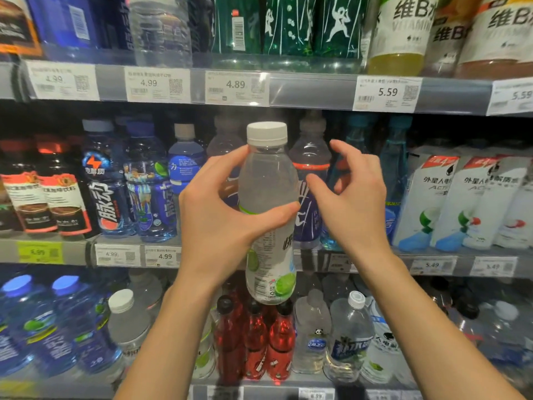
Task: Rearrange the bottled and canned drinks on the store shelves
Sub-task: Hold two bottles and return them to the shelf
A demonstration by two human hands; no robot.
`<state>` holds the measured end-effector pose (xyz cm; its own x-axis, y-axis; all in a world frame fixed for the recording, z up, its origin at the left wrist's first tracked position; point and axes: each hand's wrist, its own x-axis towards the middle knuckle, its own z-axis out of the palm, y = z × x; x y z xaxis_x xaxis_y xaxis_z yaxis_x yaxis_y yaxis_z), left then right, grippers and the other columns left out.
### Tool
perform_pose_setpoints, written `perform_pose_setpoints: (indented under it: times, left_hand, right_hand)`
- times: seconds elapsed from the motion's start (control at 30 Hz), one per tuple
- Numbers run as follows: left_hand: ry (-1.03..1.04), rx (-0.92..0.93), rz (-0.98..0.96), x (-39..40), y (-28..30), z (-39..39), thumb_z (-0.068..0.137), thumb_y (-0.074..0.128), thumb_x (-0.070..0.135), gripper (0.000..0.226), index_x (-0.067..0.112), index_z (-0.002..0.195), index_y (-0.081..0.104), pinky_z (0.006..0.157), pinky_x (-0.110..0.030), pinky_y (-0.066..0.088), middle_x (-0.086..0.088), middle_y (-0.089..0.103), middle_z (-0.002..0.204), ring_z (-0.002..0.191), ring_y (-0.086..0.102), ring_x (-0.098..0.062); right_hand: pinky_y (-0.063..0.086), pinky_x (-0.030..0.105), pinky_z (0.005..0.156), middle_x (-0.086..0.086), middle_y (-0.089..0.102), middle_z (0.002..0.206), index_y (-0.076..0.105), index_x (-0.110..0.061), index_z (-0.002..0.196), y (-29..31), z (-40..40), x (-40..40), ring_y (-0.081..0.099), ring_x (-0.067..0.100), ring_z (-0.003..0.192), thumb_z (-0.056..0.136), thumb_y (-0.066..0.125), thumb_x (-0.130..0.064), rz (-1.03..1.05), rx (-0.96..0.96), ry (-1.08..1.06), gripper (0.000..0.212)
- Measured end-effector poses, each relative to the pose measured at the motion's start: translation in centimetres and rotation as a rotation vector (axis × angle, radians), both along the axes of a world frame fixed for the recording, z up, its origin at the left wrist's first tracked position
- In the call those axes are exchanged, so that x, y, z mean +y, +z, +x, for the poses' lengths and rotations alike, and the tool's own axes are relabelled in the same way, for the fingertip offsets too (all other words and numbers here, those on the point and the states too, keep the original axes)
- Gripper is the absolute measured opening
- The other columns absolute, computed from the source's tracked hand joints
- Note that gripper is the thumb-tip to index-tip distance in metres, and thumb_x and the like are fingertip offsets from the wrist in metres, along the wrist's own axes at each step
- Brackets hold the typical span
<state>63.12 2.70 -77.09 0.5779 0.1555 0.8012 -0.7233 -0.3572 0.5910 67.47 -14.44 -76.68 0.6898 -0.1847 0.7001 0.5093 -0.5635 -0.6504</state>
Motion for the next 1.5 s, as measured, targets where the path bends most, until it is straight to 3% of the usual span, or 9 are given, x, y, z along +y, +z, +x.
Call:
perform_pose_setpoints:
  times: [0.1, 0.2, 0.47, 0.63, 0.93, 1.03, 1.2, 1.37, 1.5]
  left_hand:
    - [-0.049, 0.040, 0.040, 0.3, 0.1, -0.3, 0.059, 0.097, 0.026, 0.076, 0.024, 0.128, 0.064, 0.082, -0.028, 0.060, 0.009, 0.067, 0.119, 0.109, 0.067, -0.008]
    - [-0.092, 0.062, 0.126, 1.0, 0.3, -0.6, 0.060, 0.096, 0.025, 0.074, 0.019, 0.127, 0.065, 0.079, -0.027, 0.059, 0.004, 0.068, 0.117, 0.108, 0.068, -0.016]
    - [-0.100, 0.156, 0.282, 3.7, 0.2, -2.6, 0.055, 0.091, 0.028, 0.070, 0.018, 0.120, 0.066, 0.078, -0.017, 0.054, 0.014, 0.069, 0.112, 0.101, 0.068, -0.003]
    - [-0.085, 0.205, 0.287, 5.9, -0.3, -4.2, 0.055, 0.092, 0.017, 0.069, 0.022, 0.118, 0.064, 0.079, -0.023, 0.055, 0.014, 0.070, 0.110, 0.099, 0.070, -0.007]
    - [-0.079, 0.349, 0.311, 11.5, -0.8, -6.9, 0.054, 0.091, 0.032, 0.072, 0.025, 0.119, 0.060, 0.079, -0.034, 0.060, 0.012, 0.066, 0.114, 0.103, 0.069, -0.014]
    - [-0.051, 0.432, 0.361, 13.8, -2.0, -7.0, 0.055, 0.095, 0.033, 0.075, 0.023, 0.119, 0.057, 0.087, -0.047, 0.058, 0.010, 0.064, 0.117, 0.109, 0.067, -0.017]
    - [-0.023, 0.486, 0.364, 16.8, -4.9, -6.0, 0.055, 0.098, 0.026, 0.078, 0.016, 0.121, 0.056, 0.091, -0.050, 0.056, 0.004, 0.063, 0.122, 0.113, 0.066, -0.018]
    - [-0.022, 0.488, 0.398, 19.1, -7.5, -4.5, 0.050, 0.101, 0.026, 0.084, 0.010, 0.121, 0.059, 0.099, -0.044, 0.053, 0.000, 0.068, 0.119, 0.113, 0.067, -0.015]
    - [0.042, 0.480, 0.570, 20.2, -8.9, -3.3, 0.047, 0.100, 0.041, 0.090, 0.013, 0.123, 0.062, 0.101, -0.038, 0.050, 0.006, 0.070, 0.119, 0.115, 0.063, -0.007]
  right_hand:
    - [0.055, 0.029, 0.088, 0.000, 0.072, 0.111, 0.070, -0.019, 0.119, -0.1, -2.7, 0.0, 0.067, 0.006, 0.097, 0.074, 0.074, -0.029, 0.215, 0.165, 0.478, 0.046]
    - [0.057, 0.032, 0.091, -0.006, 0.075, 0.111, 0.069, -0.016, 0.119, 0.0, -4.0, 0.6, 0.070, 0.010, 0.103, 0.078, 0.072, -0.025, 0.206, 0.220, 0.716, 0.042]
    - [0.055, 0.029, 0.094, -0.007, 0.073, 0.117, 0.064, -0.018, 0.127, -0.5, -4.5, 2.1, 0.068, 0.008, 0.108, 0.077, 0.087, -0.022, 0.001, 0.186, 0.740, 0.055]
    - [0.053, 0.041, 0.098, -0.010, 0.075, 0.112, 0.069, -0.021, 0.121, -1.0, -4.7, 4.6, 0.069, 0.008, 0.107, 0.074, 0.088, -0.023, -0.032, 0.179, 0.781, 0.050]
    - [0.053, 0.045, 0.095, -0.009, 0.076, 0.106, 0.073, -0.024, 0.115, -2.5, -5.4, 10.4, 0.071, 0.012, 0.103, 0.066, 0.091, -0.028, 0.004, 0.184, 0.851, 0.052]
    - [0.054, 0.045, 0.092, -0.009, 0.076, 0.104, 0.073, -0.026, 0.112, -3.9, -5.3, 12.4, 0.071, 0.012, 0.099, 0.063, 0.092, -0.034, -0.041, 0.221, 0.851, 0.054]
    - [0.055, 0.034, 0.085, -0.008, 0.074, 0.104, 0.068, -0.028, 0.116, -5.8, -4.6, 15.3, 0.068, 0.009, 0.096, 0.061, 0.096, -0.028, -0.116, 0.280, 0.850, 0.061]
    - [0.057, 0.038, 0.081, -0.010, 0.073, 0.098, 0.067, -0.030, 0.108, -7.9, -3.4, 17.6, 0.067, 0.010, 0.091, 0.056, 0.097, -0.035, -0.173, 0.294, 0.786, 0.060]
    - [0.057, 0.037, 0.079, -0.009, 0.071, 0.098, 0.063, -0.026, 0.100, -10.1, -2.5, 18.6, 0.065, 0.009, 0.090, 0.053, 0.096, -0.043, -0.191, 0.325, 0.745, 0.060]
